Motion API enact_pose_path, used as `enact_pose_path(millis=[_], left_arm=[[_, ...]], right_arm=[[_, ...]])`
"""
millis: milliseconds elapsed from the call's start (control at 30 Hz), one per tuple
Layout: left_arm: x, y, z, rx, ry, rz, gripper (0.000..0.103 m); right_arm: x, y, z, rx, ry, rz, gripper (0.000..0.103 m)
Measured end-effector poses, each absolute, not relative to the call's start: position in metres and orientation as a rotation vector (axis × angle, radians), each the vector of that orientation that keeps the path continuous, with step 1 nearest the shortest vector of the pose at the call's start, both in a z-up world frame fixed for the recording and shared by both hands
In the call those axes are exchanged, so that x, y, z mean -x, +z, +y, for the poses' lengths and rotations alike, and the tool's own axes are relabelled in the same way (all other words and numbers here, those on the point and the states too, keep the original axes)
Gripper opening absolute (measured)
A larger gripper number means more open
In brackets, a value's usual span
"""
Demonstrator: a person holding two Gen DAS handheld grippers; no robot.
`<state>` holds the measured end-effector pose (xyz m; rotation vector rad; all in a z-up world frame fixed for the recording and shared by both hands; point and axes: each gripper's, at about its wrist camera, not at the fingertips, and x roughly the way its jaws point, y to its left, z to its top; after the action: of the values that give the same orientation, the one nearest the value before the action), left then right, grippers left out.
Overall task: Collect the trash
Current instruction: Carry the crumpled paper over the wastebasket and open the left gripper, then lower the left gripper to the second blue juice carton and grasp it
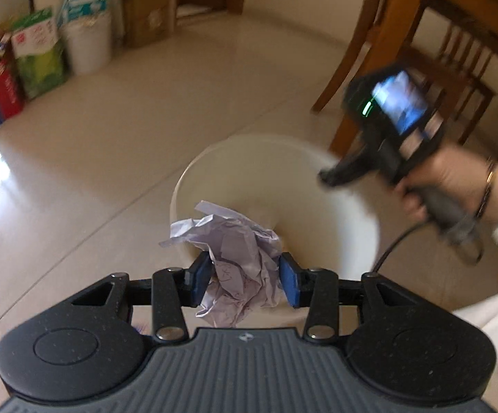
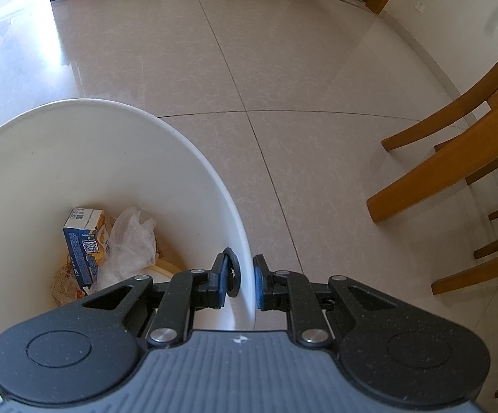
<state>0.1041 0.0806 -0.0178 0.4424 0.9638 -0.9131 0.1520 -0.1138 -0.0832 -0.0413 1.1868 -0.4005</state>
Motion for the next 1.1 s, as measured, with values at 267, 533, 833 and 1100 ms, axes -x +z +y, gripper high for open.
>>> enact_pose_path(millis=[267,533,833,1100], left_arm=[[-0.105,-0.034,0.046,-0.441,-0.908,0.904,0.088],[-0.126,-0.042,0.074,-0.419,-0.785,0.935,0.089],[-0.175,-0.071,0.123,-0.347,-0.521,0.962,0.094],[-0.228,-0.154,0.168,-0.134,-0.230,1.154,0.094]], right_arm=[[-0.152,-0.084,-0.113,0.038,-0.400,1.187,0.019],[-0.152,-0.084,-0.113,0.042,-0.397,1.186,0.019],[-0.152,-0.085,-0.111,0.059,-0.399,1.186,0.019],[-0.153,-0.085,-0.110,0.059,-0.401,1.187,0.019]])
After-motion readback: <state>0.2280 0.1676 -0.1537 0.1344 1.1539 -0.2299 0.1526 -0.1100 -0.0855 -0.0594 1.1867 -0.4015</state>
